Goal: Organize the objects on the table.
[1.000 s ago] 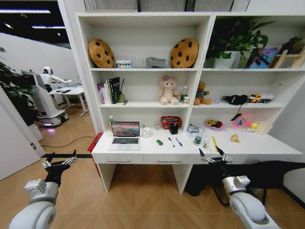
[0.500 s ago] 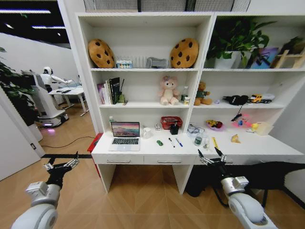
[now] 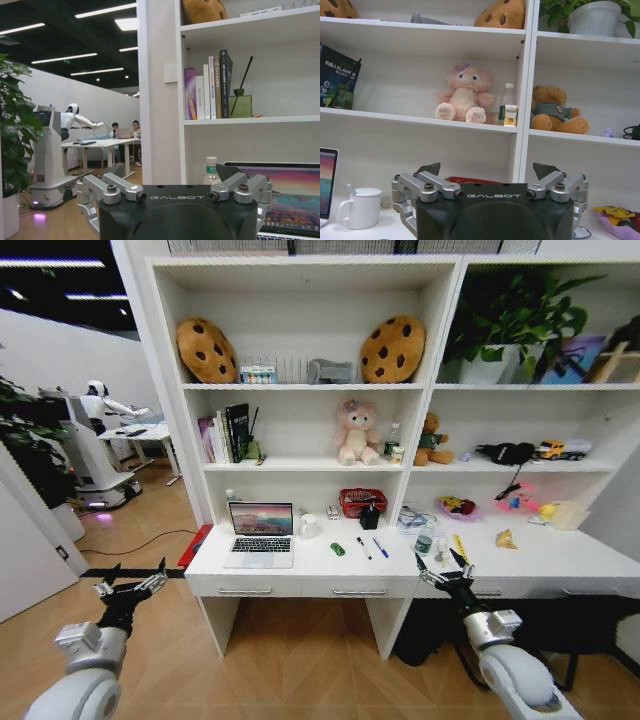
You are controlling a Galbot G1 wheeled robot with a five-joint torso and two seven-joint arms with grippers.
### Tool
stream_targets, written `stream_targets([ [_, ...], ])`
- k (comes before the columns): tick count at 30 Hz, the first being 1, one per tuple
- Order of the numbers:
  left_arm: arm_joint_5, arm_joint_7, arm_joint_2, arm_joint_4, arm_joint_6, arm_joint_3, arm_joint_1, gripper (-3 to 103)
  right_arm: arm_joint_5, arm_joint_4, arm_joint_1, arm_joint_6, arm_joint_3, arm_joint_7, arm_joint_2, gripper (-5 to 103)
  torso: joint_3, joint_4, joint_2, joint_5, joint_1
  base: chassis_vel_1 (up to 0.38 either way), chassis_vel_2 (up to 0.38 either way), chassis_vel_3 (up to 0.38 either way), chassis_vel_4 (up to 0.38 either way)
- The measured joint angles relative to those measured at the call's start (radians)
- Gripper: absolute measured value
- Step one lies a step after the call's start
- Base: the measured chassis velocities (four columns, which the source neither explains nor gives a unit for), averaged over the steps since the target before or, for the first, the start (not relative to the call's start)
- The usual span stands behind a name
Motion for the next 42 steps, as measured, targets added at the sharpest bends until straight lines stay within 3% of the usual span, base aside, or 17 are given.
stream_targets([
  [15,0.001,0.005,-0.004,0.002,-0.004,0.002,0.004,99,0.003,-0.006,-0.003,0.002,0.003,-0.009,-0.001,100,0.0,0.0001,0.0,0.0007,0.0,-0.169,0.172,0.167,-0.17],
  [16,0.001,0.006,-0.006,0.004,-0.006,0.002,0.005,99,0.003,-0.006,-0.004,0.002,0.004,-0.009,0.001,100,0.0,-0.0001,0.0,-0.0009,0.0,-0.183,0.178,0.184,-0.189],
  [18,0.001,0.007,-0.007,0.002,-0.009,0.002,0.007,99,0.003,-0.007,-0.006,0.002,0.003,-0.01,0.005,100,0.0,0.0004,0.0,0.0011,0.0,-0.198,0.184,0.18,-0.191],
  [22,0.001,0.007,-0.007,0.001,-0.01,0.002,0.007,99,0.002,-0.007,-0.006,0.002,0.003,-0.01,0.006,100,0.0,0.0003,0.0,-0.001,0.0,-0.186,0.186,0.184,-0.185],
  [25,0.001,0.008,-0.007,0.001,-0.012,0.0,0.009,99,0.002,-0.008,-0.007,0.002,0.003,-0.01,0.006,100,0.0,0.0001,0.0,0.0008,0.0,-0.178,0.185,0.174,-0.196],
  [27,0.001,0.009,-0.007,0.002,-0.013,0.0,0.011,99,0.002,-0.008,-0.008,0.002,0.003,-0.01,0.006,100,0.0,0.0,0.0,-0.0009,0.0,-0.206,0.189,0.189,-0.172],
  [30,0.001,0.011,-0.01,0.002,-0.014,0.0,0.012,99,0.001,-0.008,-0.009,0.003,0.003,-0.01,0.007,100,0.0,0.0007,0.0,0.0012,0.0,-0.19,0.196,0.176,-0.194],
  [33,0.002,0.011,-0.011,0.003,-0.015,0.001,0.011,99,0.0,-0.008,-0.009,0.003,0.003,-0.009,0.008,100,0.0,0.0001,0.0,-0.0012,0.0,-0.196,0.188,0.191,-0.188],
  [35,0.003,0.012,-0.012,0.003,-0.016,0.002,0.01,99,-0.002,-0.008,-0.01,0.003,0.002,-0.009,0.008,100,0.0,0.0,0.0,0.001,0.0,-0.179,0.186,0.197,-0.185],
  [38,0.003,0.015,-0.011,0.005,-0.018,0.003,0.01,99,-0.008,-0.008,-0.014,0.004,0.001,-0.01,0.01,100,0.0,0.0004,0.0,-0.0006,0.0,-0.175,0.188,0.194,-0.178],
  [40,0.003,0.016,-0.011,0.006,-0.019,0.003,0.01,99,-0.013,-0.007,-0.017,0.005,-0.001,-0.011,0.011,100,0.0,0.0004,0.0,0.0011,0.0,-0.181,0.189,0.182,-0.182],
  [42,0.003,0.018,-0.01,0.01,-0.02,0.003,0.01,99,-0.017,0.001,-0.024,0.016,-0.004,-0.011,0.015,100,0.0,0.0001,0.0,-0.0013,0.0,-0.199,0.189,0.188,-0.178],
])
